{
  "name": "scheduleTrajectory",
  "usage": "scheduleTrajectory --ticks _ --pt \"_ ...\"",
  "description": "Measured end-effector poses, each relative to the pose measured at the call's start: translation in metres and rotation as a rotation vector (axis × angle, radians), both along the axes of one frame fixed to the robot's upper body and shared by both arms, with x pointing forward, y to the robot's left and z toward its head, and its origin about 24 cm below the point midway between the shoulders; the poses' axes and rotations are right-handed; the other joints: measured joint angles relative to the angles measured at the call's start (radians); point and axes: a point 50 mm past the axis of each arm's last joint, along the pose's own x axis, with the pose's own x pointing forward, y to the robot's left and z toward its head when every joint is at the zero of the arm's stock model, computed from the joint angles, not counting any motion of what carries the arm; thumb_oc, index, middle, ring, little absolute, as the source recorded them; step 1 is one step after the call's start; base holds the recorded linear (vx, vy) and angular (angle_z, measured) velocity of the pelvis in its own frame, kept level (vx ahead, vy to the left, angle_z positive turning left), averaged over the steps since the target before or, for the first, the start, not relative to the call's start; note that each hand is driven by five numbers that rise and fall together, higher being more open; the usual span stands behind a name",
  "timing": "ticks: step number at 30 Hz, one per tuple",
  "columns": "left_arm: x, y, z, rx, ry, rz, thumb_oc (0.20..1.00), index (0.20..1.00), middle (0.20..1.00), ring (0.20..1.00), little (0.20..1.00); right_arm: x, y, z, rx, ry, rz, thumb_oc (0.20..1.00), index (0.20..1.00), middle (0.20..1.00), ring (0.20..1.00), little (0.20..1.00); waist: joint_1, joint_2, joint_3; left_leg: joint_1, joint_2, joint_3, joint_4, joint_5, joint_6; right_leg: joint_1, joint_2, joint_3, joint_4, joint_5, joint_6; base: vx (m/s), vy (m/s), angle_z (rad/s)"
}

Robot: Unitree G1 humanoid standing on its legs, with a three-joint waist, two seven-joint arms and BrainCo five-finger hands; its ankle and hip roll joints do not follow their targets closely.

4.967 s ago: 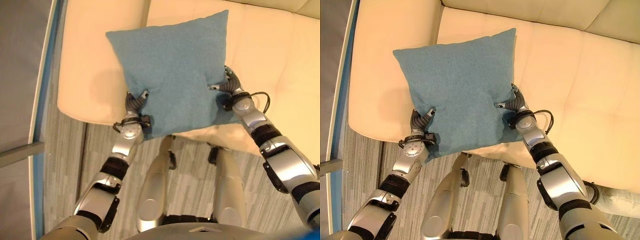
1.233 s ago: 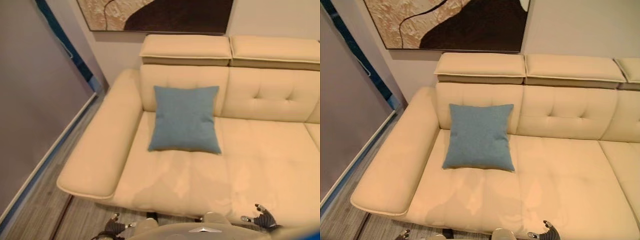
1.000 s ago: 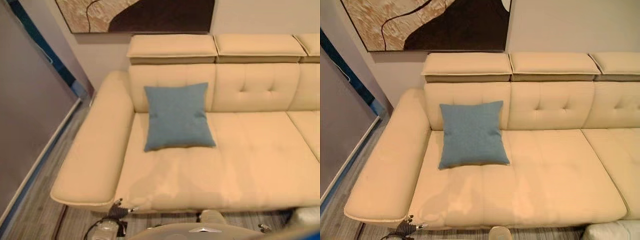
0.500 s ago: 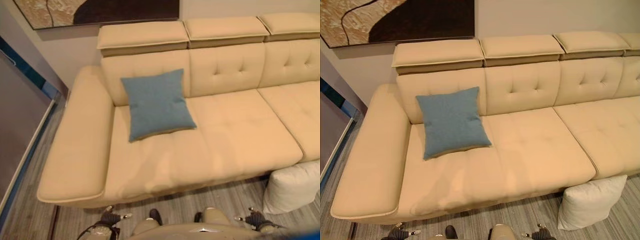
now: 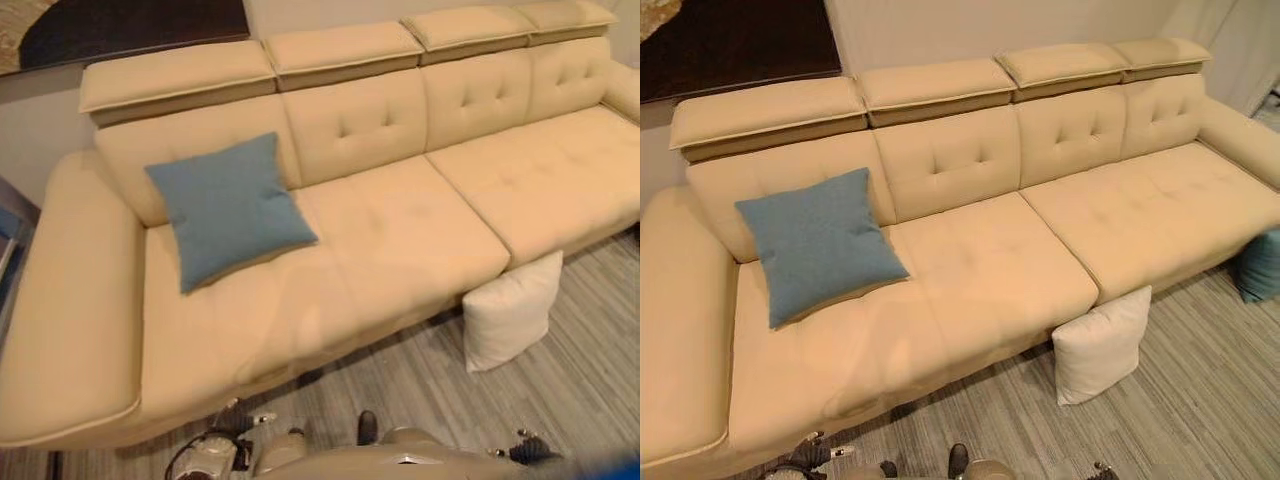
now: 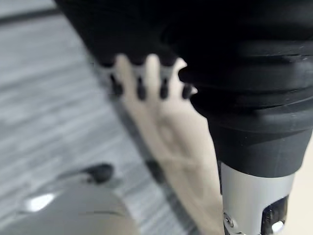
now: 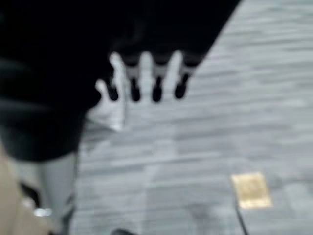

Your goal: Pick up all the scattered cushions and arrange them neatly on the sofa.

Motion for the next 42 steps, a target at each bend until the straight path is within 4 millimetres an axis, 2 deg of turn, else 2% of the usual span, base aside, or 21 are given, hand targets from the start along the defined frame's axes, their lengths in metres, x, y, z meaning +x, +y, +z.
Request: scheduleTrajectory --ticks 1,2,5,6,8,9,11,12,14,16,18,19,20,23,25,28,30,32,35,37,42 --pt "0.011 -0.006 0.001 -0.013 -0.025 -0.019 1.0 1.0 1.0 1.0 1.0 -0.004 -0.004 0.001 -0.011 0.007 -0.01 1.0 1.0 1.0 1.0 1.0 -0.029 0.028 -0.005 0.014 -0.002 0.003 -0.053 -0.008 0.028 -0.038 0.017 0.017 -0.008 0.032 0.012 -0.16 0.143 -0.27" --pt "0.012 -0.005 0.002 -0.013 -0.027 -0.018 1.0 1.0 1.0 1.0 1.0 -0.001 -0.001 0.0 -0.004 0.007 -0.011 1.0 1.0 1.0 1.0 1.0 -0.019 0.032 -0.001 0.022 -0.001 0.021 -0.084 0.003 0.051 -0.054 0.014 0.029 -0.002 0.041 0.018 -0.15 0.125 -0.52" --pt "0.026 -0.005 0.006 -0.009 -0.065 -0.034 1.0 1.0 1.0 1.0 1.0 0.005 0.01 -0.003 0.024 -0.011 -0.005 1.0 1.0 1.0 1.0 1.0 -0.011 0.011 0.013 0.023 -0.033 0.094 -0.124 0.025 0.074 -0.106 -0.012 0.063 -0.011 0.057 0.056 -0.11 0.096 -0.86" --pt "0.027 -0.005 0.006 -0.009 -0.068 -0.035 1.0 1.0 1.0 1.0 1.0 0.011 0.014 -0.003 0.038 -0.025 -0.006 1.0 1.0 1.0 1.0 1.0 0.002 0.012 0.022 0.015 -0.031 0.135 -0.127 0.023 0.082 -0.117 -0.025 0.045 -0.019 0.058 0.093 -0.12 0.042 -1.29" --pt "0.025 -0.003 0.007 -0.003 -0.066 -0.034 1.0 1.0 1.0 1.0 1.0 0.013 0.021 -0.005 0.057 -0.032 -0.011 1.0 1.0 1.0 1.0 1.0 -0.001 0.002 0.033 0.021 -0.038 0.177 -0.136 0.035 0.1 -0.144 -0.054 -0.005 0.019 0.061 0.128 -0.22 0.061 -0.88" --pt "0.019 0.004 0.007 0.015 -0.051 -0.03 1.0 1.0 1.0 1.0 1.0 0.011 0.028 -0.008 0.073 -0.023 -0.014 1.0 1.0 1.0 1.0 1.0 0.006 -0.025 0.031 0.02 -0.044 0.24 -0.129 0.062 0.118 -0.166 -0.075 -0.056 0.031 0.052 0.147 -0.25 0.078 -0.67" --pt "0.017 0.006 0.007 0.021 -0.048 -0.02 1.0 1.0 1.0 1.0 1.0 0.008 0.031 -0.009 0.082 -0.011 -0.018 1.0 1.0 1.0 1.0 1.0 0.041 -0.004 0.037 0.017 -0.01 0.324 -0.138 0.06 0.135 -0.188 -0.119 -0.246 0.103 0.023 0.108 -0.14 0.037 -1.16" --pt "0.009 0.01 0.005 0.031 -0.026 -0.002 1.0 1.0 1.0 1.0 1.0 0.014 0.031 -0.008 0.081 -0.029 -0.013 1.0 1.0 1.0 1.0 1.0 0.048 0.019 0.045 0.027 0.028 0.345 -0.139 0.055 0.136 -0.199 -0.147 -0.268 0.275 -0.015 0.138 -0.12 -0.029 -1.13" --pt "0.002 0.014 0.004 0.04 -0.011 0.004 1.0 1.0 1.0 1.0 1.0 0.009 0.03 -0.009 0.082 -0.017 -0.018 1.0 1.0 1.0 1.0 1.0 0.052 0.013 0.036 0.025 0.04 0.367 -0.139 0.064 0.138 -0.164 -0.173 -0.244 0.353 -0.055 0.172 -0.15 -0.045 -0.56" --pt "-0.004 0.017 0.004 0.045 0.008 0.017 1.0 1.0 1.0 1.0 1.0 0.008 0.03 -0.009 0.081 -0.014 -0.019 1.0 1.0 1.0 1.0 1.0 0.056 0.009 0.029 0.031 0.057 0.416 -0.138 0.082 0.118 -0.125 -0.194 -0.277 0.399 -0.125 0.158 -0.07 -0.069 -0.44" --pt "-0.007 0.02 0.004 0.054 0.018 0.014 1.0 1.0 1.0 1.0 1.0 0.007 0.031 -0.01 0.083 -0.013 -0.016 1.0 1.0 1.0 1.0 1.0 0.09 -0.005 0.004 0.033 0.079 0.47 -0.127 0.081 0.087 -0.055 -0.23 -0.412 0.332 -0.191 0.138 -0.06 -0.114 -0.95" --pt "-0.007 0.019 0.003 0.054 0.027 0.009 1.0 1.0 1.0 1.0 1.0 0.009 0.031 -0.009 0.081 -0.021 -0.015 1.0 1.0 1.0 1.0 1.0 0.105 -0.014 -0.007 0.027 0.084 0.448 -0.109 0.073 0.055 -0.025 -0.191 -0.421 0.242 -0.17 0.043 -0.01 -0.225 -1.04" --pt "-0.008 0.012 0.001 0.039 0.031 0.0 1.0 1.0 1.0 1.0 1.0 0.008 0.025 -0.007 0.066 -0.019 -0.015 1.0 1.0 1.0 1.0 1.0 0.101 0.013 -0.022 0.026 0.088 0.374 -0.099 0.081 0.054 -0.012 -0.143 -0.402 0.181 -0.14 0.034 0.0 -0.297 -0.82" --pt "-0.014 0.005 -0.002 0.02 0.044 0.004 1.0 1.0 1.0 1.0 1.0 0.012 0.02 -0.004 0.054 -0.039 -0.007 1.0 1.0 1.0 1.0 1.0 0.109 0.031 -0.035 0.018 0.127 0.369 -0.036 0.078 0.031 0.006 -0.089 -0.329 0.123 -0.11 0.005 0.03 -0.199 -0.77" --pt "-0.012 0.001 -0.003 0.012 0.041 0.0 1.0 1.0 1.0 1.0 1.0 0.006 0.016 -0.004 0.045 -0.025 -0.015 1.0 1.0 1.0 1.0 1.0 0.077 0.043 -0.042 0.006 0.142 0.341 0.01 0.099 -0.009 0.016 -0.072 -0.316 0.108 -0.117 0.017 0.02 -0.223 -0.25" --pt "0.0 0.002 0.0 0.017 0.013 -0.011 1.0 1.0 1.0 1.0 1.0 0.003 0.017 -0.005 0.053 -0.023 -0.034 1.0 1.0 1.0 1.0 1.0 0.065 0.02 -0.029 -0.044 0.159 0.324 0.111 0.125 -0.047 0.027 -0.076 -0.305 0.074 -0.116 0.032 0.03 -0.143 -0.12" --pt "0.004 -0.001 0.001 0.013 0.004 -0.024 1.0 1.0 1.0 1.0 1.0 0.001 0.016 -0.006 0.05 -0.014 -0.04 1.0 1.0 1.0 1.0 1.0 0.054 0.004 -0.011 -0.079 0.171 0.25 0.207 0.132 -0.069 0.053 -0.053 -0.26 0.04 -0.105 0.006 0.1 -0.11 -0.43" --pt "0.008 -0.008 0.0 0.002 -0.005 -0.047 1.0 1.0 1.0 1.0 1.0 0.0 0.013 -0.004 0.037 -0.014 -0.049 1.0 1.0 1.0 1.0 1.0 0.064 -0.005 -0.006 -0.113 0.092 0.104 0.174 0.095 -0.089 0.055 -0.055 -0.218 0.002 -0.081 -0.037 0.18 -0.074 -0.5" --pt "0.016 -0.012 0.001 -0.005 -0.021 -0.06 1.0 1.0 1.0 1.0 1.0 0.001 0.009 -0.004 0.025 -0.006 -0.055 1.0 1.0 1.0 1.0 1.0 0.078 0.01 0.013 -0.129 0.045 0.103 -0.03 0.123 -0.072 0.078 -0.036 -0.199 -0.079 -0.053 -0.03 0.13 -0.037 -0.4" --pt "0.016 -0.015 0.001 -0.013 -0.018 -0.06 1.0 1.0 1.0 1.0 1.0 0.001 0.009 -0.004 0.024 -0.008 -0.055 1.0 1.0 1.0 1.0 1.0 0.086 0.026 0.027 -0.177 0.036 0.104 -0.047 0.15 -0.071 0.107 -0.006 -0.195 -0.122 -0.027 -0.058 0.25 -0.009 -0.35" --pt "0.009 -0.016 -0.001 -0.018 -0.002 -0.05 1.0 1.0 1.0 1.0 1.0 0.005 0.007 -0.002 0.016 -0.013 -0.058 1.0 1.0 1.0 1.0 1.0 0.115 0.028 0.026 -0.128 -0.001 0.111 -0.06 0.185 -0.022 0.127 0.026 -0.092 -0.107 -0.035 -0.056 0.27 0.065 -0.73"
